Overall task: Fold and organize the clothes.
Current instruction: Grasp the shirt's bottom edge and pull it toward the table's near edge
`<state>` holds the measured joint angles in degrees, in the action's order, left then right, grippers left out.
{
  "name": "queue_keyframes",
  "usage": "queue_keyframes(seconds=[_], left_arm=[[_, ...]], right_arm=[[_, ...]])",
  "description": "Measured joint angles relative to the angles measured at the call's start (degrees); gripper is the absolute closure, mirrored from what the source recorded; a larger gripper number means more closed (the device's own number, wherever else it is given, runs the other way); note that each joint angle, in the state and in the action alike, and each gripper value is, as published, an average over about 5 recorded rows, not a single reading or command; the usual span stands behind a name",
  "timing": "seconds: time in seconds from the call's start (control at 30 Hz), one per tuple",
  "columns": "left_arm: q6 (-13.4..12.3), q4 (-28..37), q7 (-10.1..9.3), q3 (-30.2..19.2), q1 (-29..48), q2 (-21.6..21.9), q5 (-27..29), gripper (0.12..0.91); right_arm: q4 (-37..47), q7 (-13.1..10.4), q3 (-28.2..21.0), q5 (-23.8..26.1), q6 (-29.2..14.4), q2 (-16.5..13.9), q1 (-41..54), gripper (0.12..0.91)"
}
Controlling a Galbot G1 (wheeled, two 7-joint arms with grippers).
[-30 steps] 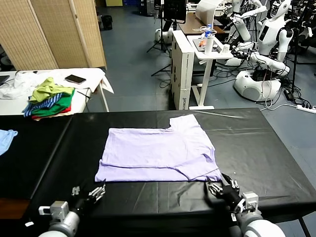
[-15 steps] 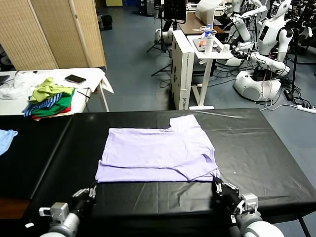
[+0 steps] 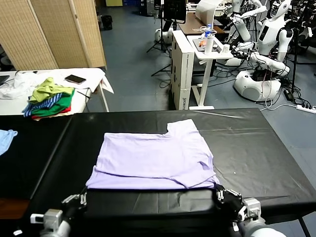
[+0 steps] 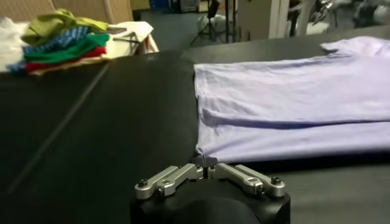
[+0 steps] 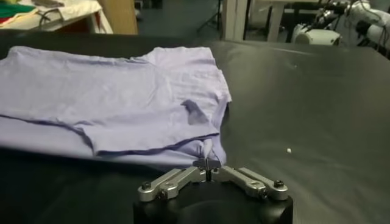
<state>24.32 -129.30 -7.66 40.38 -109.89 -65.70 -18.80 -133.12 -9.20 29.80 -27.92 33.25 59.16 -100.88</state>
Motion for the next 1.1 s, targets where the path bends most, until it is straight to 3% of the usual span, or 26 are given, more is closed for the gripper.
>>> queue_keyframes(seconds=[0.4,0.5,0.6,0.83,0.97,1.1], left_arm=[[0.37,-3.23,-1.47,1.55,-6.3,-1.5,0.76,0.886],[1.0,-3.91,-1.97,1.72,-6.85,-1.91,0.74,0.88],[1.71,-4.62,-2.07,2.09,-7.49,-2.41,0.72,0.791],[4.67,-7.01,-1.81,3.79,-9.36,-3.38,0.62,0.35],[5.36,-8.82,-1.4,5.31,-9.35,-3.21,-0.74,0.163],[4.3,-9.19,-2.56,6.43,-6.72,-1.78,-6.16,0.126]], right_arm=[[-1.63,0.02,-0.57,1.09,1.56,-0.08,-2.61,0.878],[-2.61,0.23,-0.13,1.05,2.99,-0.23,-3.32,0.794],[-3.93,0.14,0.46,1.02,4.38,-0.5,-4.34,0.623],[-7.67,-0.55,2.25,-0.5,5.79,-0.9,-5.79,0.221],[-8.61,-1.46,2.57,-3.15,4.53,-1.57,-3.58,0.129],[-6.92,-1.86,1.61,-5.79,2.28,-2.5,1.9,0.119]])
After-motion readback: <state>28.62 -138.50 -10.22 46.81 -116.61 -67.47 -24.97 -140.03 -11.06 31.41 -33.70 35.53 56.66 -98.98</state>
